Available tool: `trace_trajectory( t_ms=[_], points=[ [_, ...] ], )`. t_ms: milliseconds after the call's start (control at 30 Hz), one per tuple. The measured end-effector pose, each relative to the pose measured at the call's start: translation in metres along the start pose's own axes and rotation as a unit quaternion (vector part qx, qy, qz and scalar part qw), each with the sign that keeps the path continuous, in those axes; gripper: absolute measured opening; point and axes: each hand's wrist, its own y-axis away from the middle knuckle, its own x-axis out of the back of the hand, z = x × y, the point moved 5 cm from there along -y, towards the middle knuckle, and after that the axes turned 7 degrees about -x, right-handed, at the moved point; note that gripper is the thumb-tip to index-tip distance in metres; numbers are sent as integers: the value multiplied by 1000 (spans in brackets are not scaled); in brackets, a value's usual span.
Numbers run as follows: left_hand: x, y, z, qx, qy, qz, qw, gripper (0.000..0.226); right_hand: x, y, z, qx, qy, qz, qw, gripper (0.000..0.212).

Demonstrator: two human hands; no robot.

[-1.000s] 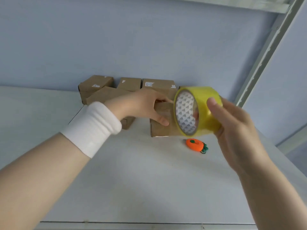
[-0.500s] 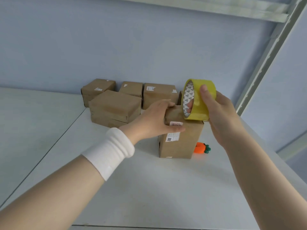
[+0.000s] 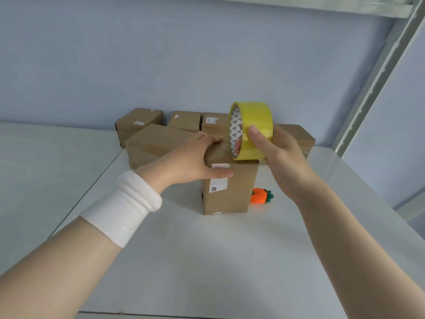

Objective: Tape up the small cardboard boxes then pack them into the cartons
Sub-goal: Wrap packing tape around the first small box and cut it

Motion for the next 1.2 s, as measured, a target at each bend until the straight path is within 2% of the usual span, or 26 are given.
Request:
trace_trajectory(
  t_ms=[133,267,367,567,800,933,1000,1067,1133,1200],
  points=[
    [-2,-6,-2,5,-4,-10,1000,89,-4,2,4,30,51,4,998,29],
    [1,-7,-2,-2,-13,-18,1000,85,-1,11,-6,55,22,57,997,27],
    [1,-7,-5,8,-2,-28,1000,88,1,35,-12,79,-5,65,995,22],
    [1,-9,-3,20,-3,-41,999,93,-1,81,22,26,-49,126,990,21],
    [-1,-6,-5,14,0,-21,1000,93,-11,85,33,12,-87,146,985,29],
    [2,-4,1,5,44,33,998,81,-10,73,15,13,-59,130,990,33],
    [15,-4,4,5,104,88,991,61,-8,61,-7,37,-25,106,993,30],
    [28,-4,5,32,192,99,976,33,-2,45,-28,47,-29,74,996,27],
    [33,-2,2,80,255,79,960,35,1,25,-38,0,-83,29,996,25],
    [25,4,-8,141,261,69,952,40,-2,7,-34,-51,-112,8,992,13]
  ],
)
